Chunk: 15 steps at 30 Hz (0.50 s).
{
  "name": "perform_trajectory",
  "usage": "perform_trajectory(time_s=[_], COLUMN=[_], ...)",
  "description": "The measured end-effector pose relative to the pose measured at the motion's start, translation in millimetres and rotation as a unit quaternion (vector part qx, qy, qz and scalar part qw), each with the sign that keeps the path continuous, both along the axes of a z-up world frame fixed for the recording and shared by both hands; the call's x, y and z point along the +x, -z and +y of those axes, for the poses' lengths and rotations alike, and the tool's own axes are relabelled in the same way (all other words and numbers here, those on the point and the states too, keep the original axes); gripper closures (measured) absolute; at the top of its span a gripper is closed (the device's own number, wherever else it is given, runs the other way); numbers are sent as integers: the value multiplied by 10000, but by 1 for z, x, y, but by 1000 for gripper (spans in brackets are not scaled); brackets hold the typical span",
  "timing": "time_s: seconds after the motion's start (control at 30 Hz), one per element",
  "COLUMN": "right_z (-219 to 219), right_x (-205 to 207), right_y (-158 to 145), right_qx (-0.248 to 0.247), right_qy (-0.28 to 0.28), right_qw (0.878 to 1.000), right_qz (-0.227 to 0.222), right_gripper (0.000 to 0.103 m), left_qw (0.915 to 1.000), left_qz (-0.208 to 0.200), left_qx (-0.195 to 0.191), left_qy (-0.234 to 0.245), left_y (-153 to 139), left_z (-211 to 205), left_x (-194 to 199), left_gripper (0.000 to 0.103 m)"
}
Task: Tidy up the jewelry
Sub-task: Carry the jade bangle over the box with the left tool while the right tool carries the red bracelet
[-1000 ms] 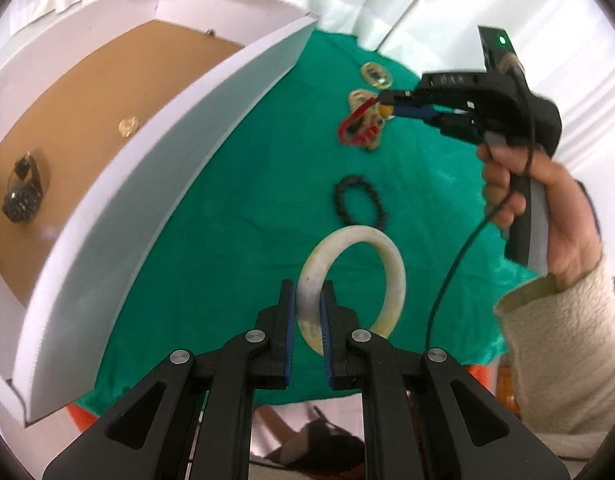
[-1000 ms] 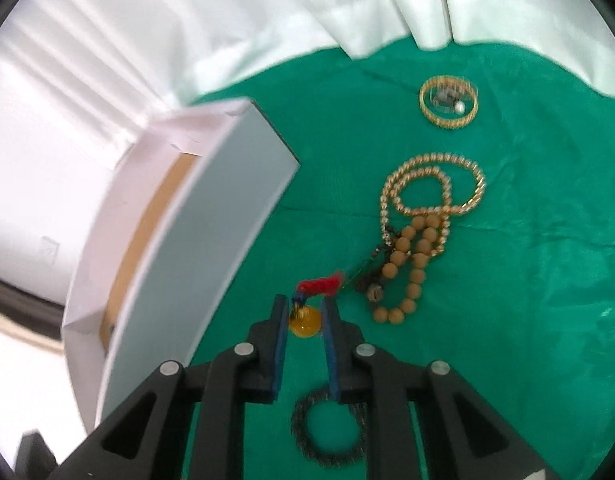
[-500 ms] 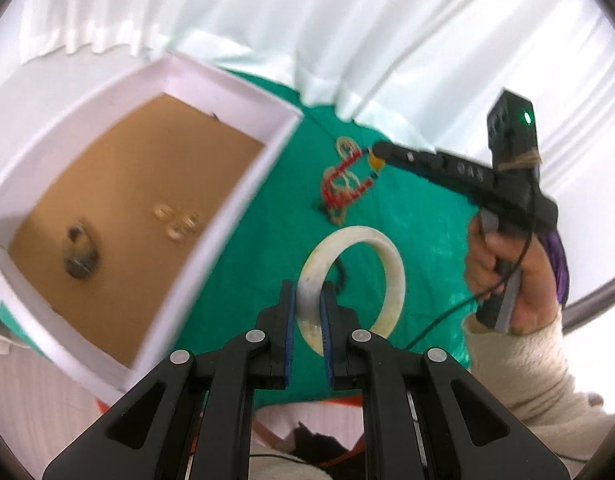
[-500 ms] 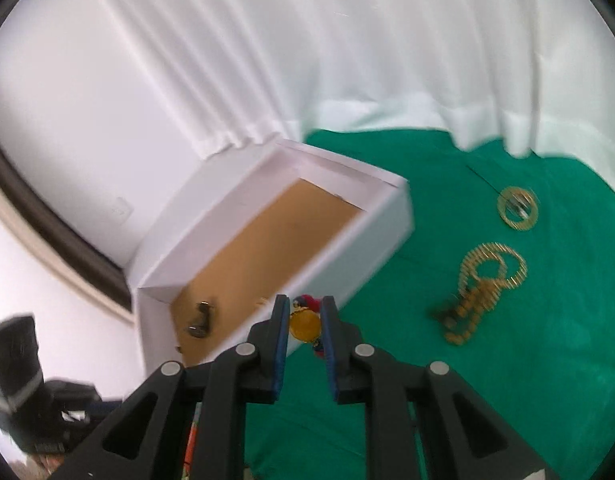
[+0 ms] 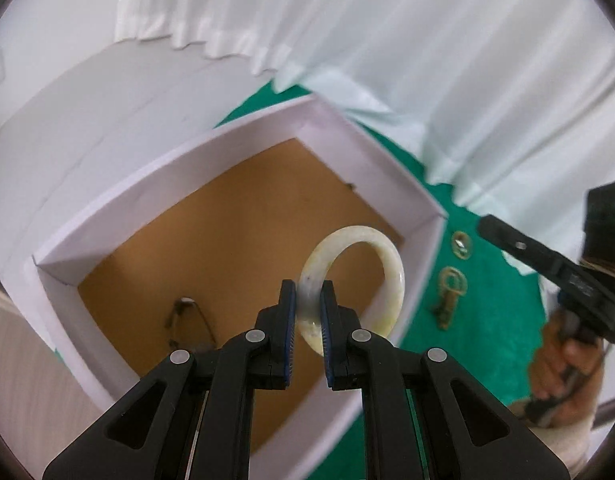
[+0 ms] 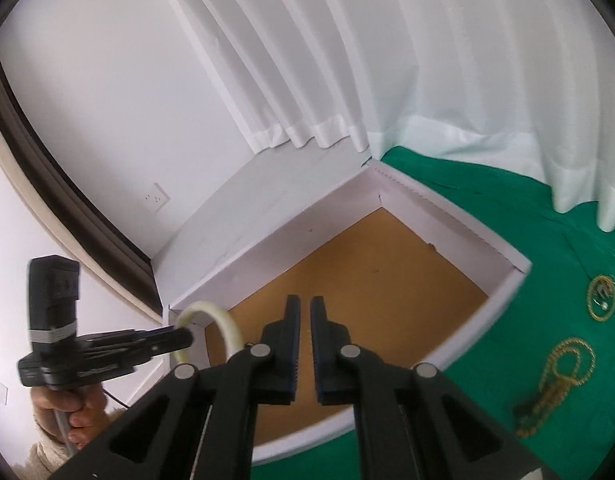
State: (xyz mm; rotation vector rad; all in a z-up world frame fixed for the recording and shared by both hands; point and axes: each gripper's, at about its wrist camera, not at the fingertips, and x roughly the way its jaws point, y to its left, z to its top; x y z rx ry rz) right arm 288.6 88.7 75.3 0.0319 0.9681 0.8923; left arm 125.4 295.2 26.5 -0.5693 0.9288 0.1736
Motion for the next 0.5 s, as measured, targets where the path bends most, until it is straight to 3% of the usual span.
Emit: perform_trajectory(time_s=[0.1,0.2,0.3,0.4,0.5], right_z=[-2,-22,-40,-39,-27], right_x=[10,6,-15,-39,-53], right_y=[10,25,63,125,171], right_qx=[-77,-411,-1043,-1624,-1976], right_qy=[139,155,-138,-621,-1055], right_qw=[9997,9987,9944,9845,9742], right_qz=[172,242,41,209,-273], right_gripper=[95,51,50,53,53], left_qw=[9997,9996,9997,9997,9996], left_qz=[101,107,58,-8,-23], left_qx=[-199,-273,-218,-219,-214], left_qy=[-53,35,105,114,159], left_y=[19,23,20,16,12], left_z=[7,9,6,2,-2], left_x=[5,-1,-10,-17,-21], left_gripper=[93,93,93,93,93])
